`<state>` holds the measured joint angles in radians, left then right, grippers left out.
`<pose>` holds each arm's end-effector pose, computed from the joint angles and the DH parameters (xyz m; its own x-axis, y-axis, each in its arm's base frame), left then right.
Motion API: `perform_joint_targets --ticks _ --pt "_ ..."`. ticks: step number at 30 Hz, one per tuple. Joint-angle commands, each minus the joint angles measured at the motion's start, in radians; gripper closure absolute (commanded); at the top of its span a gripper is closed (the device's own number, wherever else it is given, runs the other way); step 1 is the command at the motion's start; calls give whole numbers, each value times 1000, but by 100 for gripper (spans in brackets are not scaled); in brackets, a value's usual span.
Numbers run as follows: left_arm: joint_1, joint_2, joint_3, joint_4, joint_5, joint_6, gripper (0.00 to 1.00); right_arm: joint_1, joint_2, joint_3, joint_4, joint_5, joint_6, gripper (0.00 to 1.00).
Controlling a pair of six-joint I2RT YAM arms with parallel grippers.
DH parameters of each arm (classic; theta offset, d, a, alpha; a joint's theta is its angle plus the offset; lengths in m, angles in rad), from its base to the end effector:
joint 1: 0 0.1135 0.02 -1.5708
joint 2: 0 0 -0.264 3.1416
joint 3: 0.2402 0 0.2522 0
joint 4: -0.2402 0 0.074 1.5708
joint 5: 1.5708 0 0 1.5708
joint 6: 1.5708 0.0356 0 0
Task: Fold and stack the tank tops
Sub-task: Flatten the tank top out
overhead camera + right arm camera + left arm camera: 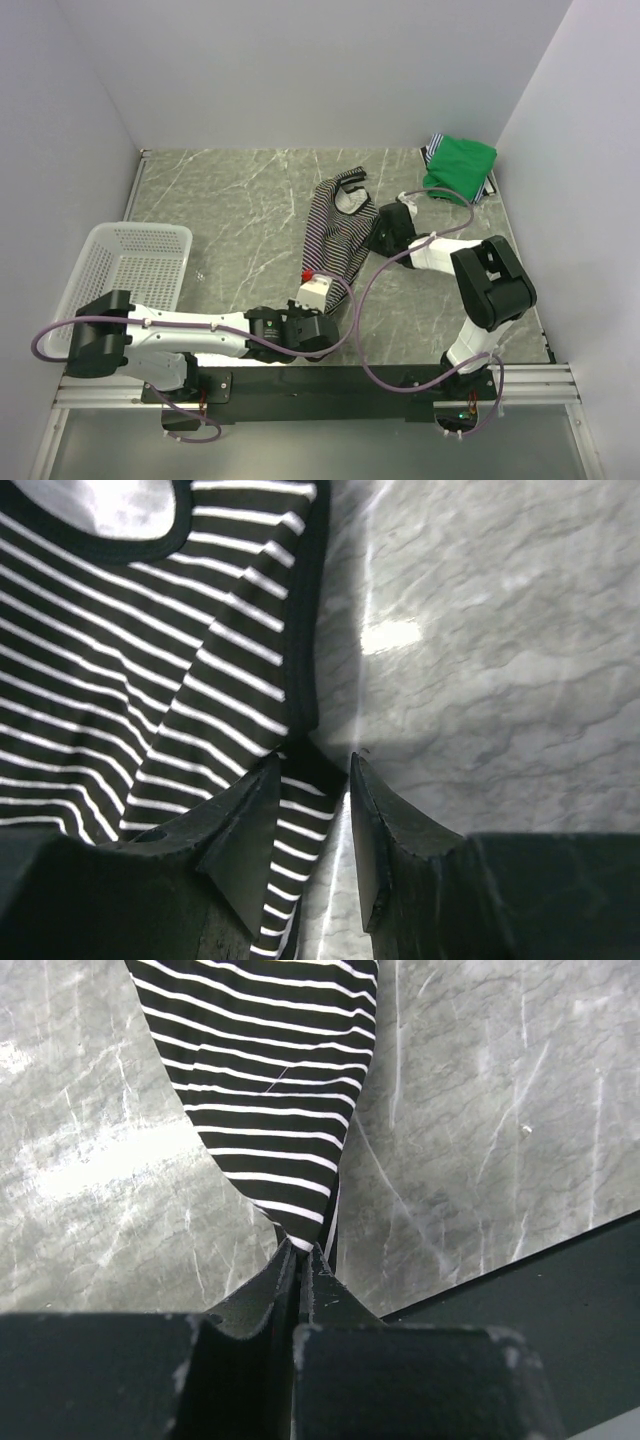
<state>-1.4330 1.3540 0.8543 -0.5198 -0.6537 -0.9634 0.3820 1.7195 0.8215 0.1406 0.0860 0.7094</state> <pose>0.0572 -0.2551 0.2195 -0.6765 0.1330 -0.7243 0.3277 0.9352 -0.1344 0.3150 0.1232 0.1452 -0.6879 0.4230 -0.5898 0.1774 0.8859 0.4285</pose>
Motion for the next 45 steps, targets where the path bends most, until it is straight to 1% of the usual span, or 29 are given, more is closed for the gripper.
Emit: perform_joint_targets --ticks 1,6,9,13,15,17,18,20,23,24,27,29,33,35,39,41,43,44,45 --pt "-4 -38 2 23 -21 -6 98 24 12 14 -13 40 1 59" --pt "-4 -52 8 23 -20 0 98 44 28 31 -22 11 2 57" --pt "-4 -62 8 17 -24 -3 98 64 28 28 -56 58 -2 53" --pt "-4 -75 3 20 -23 -8 97 74 3 -10 -58 78 4 52" --pt "-4 -84 0 21 -23 -9 97 92 2 -15 -74 110 2 53" --pt "-4 -93 2 23 -27 -9 97 103 12 -10 -84 127 1 57" --pt "-4 -96 2 21 -29 -8 97 106 28 -2 -91 130 2 62" --pt "-4 -105 5 21 -35 -9 96 109 40 4 -95 129 4 67" --pt "-4 -118 9 6 -50 -14 97 112 40 1 -101 138 15 90" --pt "-4 -122 11 -6 -57 -21 97 112 16 -5 -110 144 19 100" --pt "0 -148 12 -26 -87 -38 97 112 -44 -16 -133 179 10 100" --pt "9 -174 8 -39 -98 -43 99 110 -116 -6 -171 205 -7 100" --pt "63 -228 8 -57 -119 -37 99 109 -291 27 -269 245 -37 100" --pt "89 -262 18 -66 -129 -23 99 107 -351 66 -305 265 -59 100" --pt "173 -322 66 -94 -173 53 99 97 -509 162 -413 310 -108 100" --pt "207 -352 109 -104 -196 93 99 84 -552 232 -461 311 -140 100" --pt "264 -384 158 -102 -204 162 99 66 -610 281 -484 310 -162 100" --pt "301 -394 176 -88 -205 211 99 64 -627 332 -507 311 -185 100" --pt "315 -404 193 -76 -205 238 99 61 -658 358 -518 311 -197 100"
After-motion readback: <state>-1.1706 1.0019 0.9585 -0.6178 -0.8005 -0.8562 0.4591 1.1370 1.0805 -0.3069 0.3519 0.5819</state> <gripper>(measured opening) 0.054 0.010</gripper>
